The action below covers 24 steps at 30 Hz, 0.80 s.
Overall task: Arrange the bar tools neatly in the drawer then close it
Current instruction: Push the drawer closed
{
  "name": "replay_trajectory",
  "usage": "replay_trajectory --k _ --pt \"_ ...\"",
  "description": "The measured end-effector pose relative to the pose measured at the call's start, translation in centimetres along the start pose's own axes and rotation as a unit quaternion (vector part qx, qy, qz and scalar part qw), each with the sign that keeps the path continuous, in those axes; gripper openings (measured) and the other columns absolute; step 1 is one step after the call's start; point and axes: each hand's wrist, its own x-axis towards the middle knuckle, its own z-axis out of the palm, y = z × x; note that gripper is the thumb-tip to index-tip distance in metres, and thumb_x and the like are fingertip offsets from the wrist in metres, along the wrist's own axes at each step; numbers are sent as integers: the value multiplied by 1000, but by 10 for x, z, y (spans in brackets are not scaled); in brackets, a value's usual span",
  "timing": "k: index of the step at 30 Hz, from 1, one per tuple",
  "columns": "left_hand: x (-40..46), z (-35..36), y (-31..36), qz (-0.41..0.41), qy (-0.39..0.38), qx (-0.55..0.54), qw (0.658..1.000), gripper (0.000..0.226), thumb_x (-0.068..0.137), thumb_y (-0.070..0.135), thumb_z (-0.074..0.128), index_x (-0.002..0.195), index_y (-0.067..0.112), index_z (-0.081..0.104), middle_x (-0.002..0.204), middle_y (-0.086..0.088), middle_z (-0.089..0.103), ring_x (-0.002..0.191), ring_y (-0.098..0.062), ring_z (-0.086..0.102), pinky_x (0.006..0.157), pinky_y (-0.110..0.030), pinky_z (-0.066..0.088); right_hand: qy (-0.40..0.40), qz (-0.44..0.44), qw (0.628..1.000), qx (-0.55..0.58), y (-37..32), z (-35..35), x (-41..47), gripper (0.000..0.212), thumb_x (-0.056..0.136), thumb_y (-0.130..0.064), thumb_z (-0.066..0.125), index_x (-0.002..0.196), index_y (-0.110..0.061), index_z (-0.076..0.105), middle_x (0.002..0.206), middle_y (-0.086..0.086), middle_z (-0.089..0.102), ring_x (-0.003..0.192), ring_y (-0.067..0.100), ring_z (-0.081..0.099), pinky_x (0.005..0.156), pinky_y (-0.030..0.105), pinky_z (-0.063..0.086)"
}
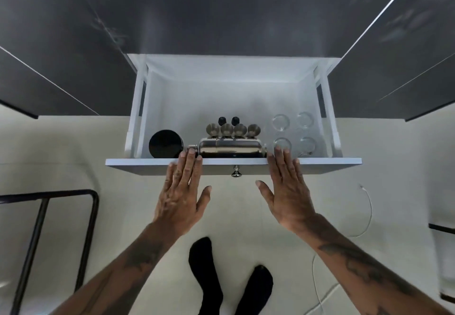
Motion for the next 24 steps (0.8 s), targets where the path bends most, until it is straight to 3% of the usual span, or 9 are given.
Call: replay_trajectory --k 7,11,17,24 --pt "5 22 -17 32 20 39 999 78 96 46 43 153 1 14 163 -18 8 151 -32 5 120 -50 20 56 -18 998 -15 8 18 6 76 97 -50 41 152 -3 17 161 17 9 150 31 7 120 50 18" --pt "28 22 -25 36 25 54 998 79 96 48 39 154 2 9 164 -17 5 152 -31 3 122 -48 16 68 -16 997 -31 12 17 29 77 98 -52 35 153 -4 13 162 16 6 150 29 5 121 48 15" --pt "85 10 -39 32 28 64 997 80 96 49 37 154 2 8 163 -18 4 151 -31 1 123 -47 13 90 -17 995 -33 19 4 84 77 97 -48 43 152 -1 17 161 19 10 149 32 8 121 48 15" --pt "154 -2 -52 26 55 73 995 80 95 43 45 153 0 12 162 -20 8 151 -34 5 123 -47 10 102 0 994 -48 23 -13 156 76 98 -50 32 153 -5 6 162 17 0 150 32 -3 122 44 4"
